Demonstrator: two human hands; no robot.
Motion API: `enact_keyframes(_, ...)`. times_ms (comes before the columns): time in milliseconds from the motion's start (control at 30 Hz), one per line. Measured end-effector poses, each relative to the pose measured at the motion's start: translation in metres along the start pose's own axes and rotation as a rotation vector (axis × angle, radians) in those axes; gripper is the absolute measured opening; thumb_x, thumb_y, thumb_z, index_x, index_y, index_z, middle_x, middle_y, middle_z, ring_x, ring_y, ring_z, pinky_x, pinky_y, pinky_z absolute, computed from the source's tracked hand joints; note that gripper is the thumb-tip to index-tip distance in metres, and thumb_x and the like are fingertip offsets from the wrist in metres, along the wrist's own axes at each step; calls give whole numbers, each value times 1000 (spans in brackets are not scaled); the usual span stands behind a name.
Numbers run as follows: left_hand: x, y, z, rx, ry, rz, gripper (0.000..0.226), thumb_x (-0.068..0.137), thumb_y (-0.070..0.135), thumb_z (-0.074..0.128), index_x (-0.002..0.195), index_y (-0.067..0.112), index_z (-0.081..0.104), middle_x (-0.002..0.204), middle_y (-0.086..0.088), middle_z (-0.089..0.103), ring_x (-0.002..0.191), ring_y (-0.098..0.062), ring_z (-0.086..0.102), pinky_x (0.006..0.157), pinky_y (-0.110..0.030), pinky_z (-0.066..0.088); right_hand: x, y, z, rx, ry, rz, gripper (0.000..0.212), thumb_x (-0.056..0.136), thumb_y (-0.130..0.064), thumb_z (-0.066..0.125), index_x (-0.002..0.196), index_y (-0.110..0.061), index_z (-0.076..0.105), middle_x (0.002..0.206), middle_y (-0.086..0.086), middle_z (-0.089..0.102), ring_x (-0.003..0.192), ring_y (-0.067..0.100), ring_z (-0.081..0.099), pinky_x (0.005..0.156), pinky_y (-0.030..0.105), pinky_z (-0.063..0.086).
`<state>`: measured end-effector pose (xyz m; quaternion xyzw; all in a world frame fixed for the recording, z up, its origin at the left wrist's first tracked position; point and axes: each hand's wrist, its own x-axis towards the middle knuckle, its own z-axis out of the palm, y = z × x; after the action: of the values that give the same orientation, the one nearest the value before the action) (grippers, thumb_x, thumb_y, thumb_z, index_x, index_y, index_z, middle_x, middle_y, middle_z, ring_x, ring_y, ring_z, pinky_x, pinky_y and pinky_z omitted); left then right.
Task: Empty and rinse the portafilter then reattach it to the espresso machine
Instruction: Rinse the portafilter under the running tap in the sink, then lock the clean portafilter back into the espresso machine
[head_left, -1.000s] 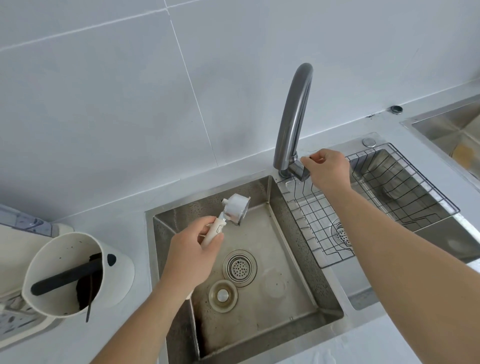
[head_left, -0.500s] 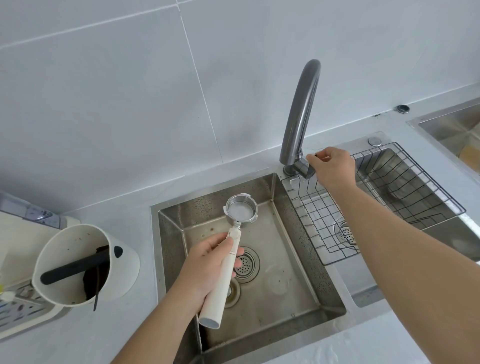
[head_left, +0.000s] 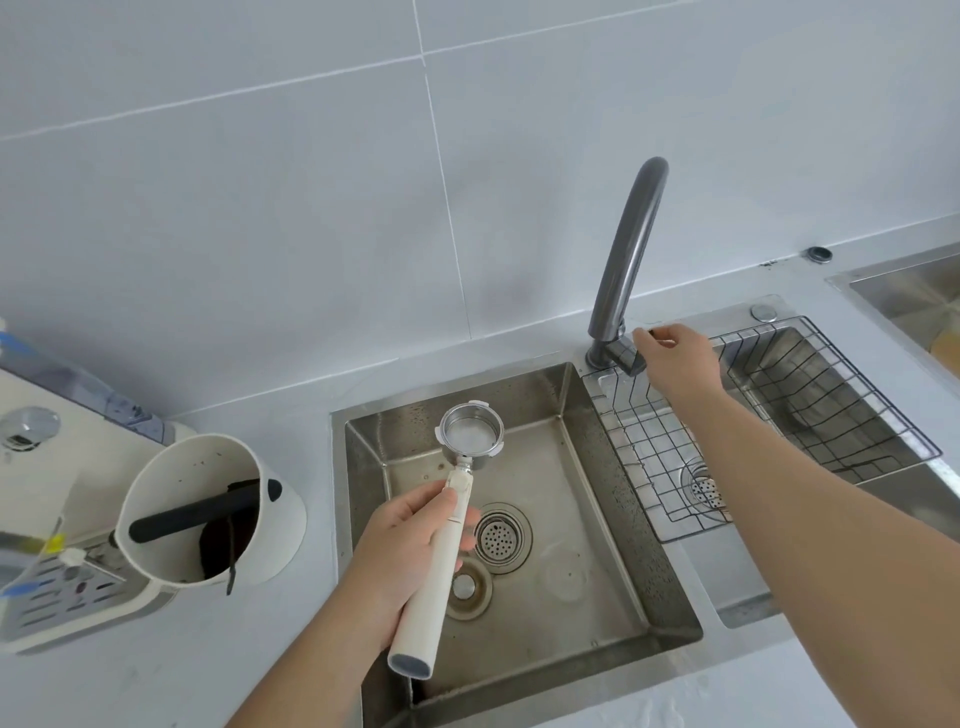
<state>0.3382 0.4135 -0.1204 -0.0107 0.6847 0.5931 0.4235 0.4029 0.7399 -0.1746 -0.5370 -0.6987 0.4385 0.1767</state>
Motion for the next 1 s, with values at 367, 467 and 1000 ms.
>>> enact_keyframes(367,-24,-5,-31,-155,-23,-20,17,93,17,60,105,11,70,94,-11,78,70,-15,70,61,-30,54,-93,6,13,404,-224,168,15,96,-24,63,102,-13,71,97,8,73,89,20,68,96,40,57)
enact_keyframes(467,-29,-4,-43,-200,-55,-34,17,93,15,60,105,8,70,91,-9,78,73,-16,71,66,-31,54,-158,-4,24,503,-342,154,10,98,-15,61,99,-8,68,97,13,73,90,27,71,90,40,58)
enact_keyframes(1000,-70,-8,-134,-181,-132,67,14,92,19,63,95,15,76,98,-4,78,87,-25,68,87,-44,54,-391,-57,113,507,-760,67,32,83,-21,72,110,-3,68,98,24,77,96,37,75,85,47,61)
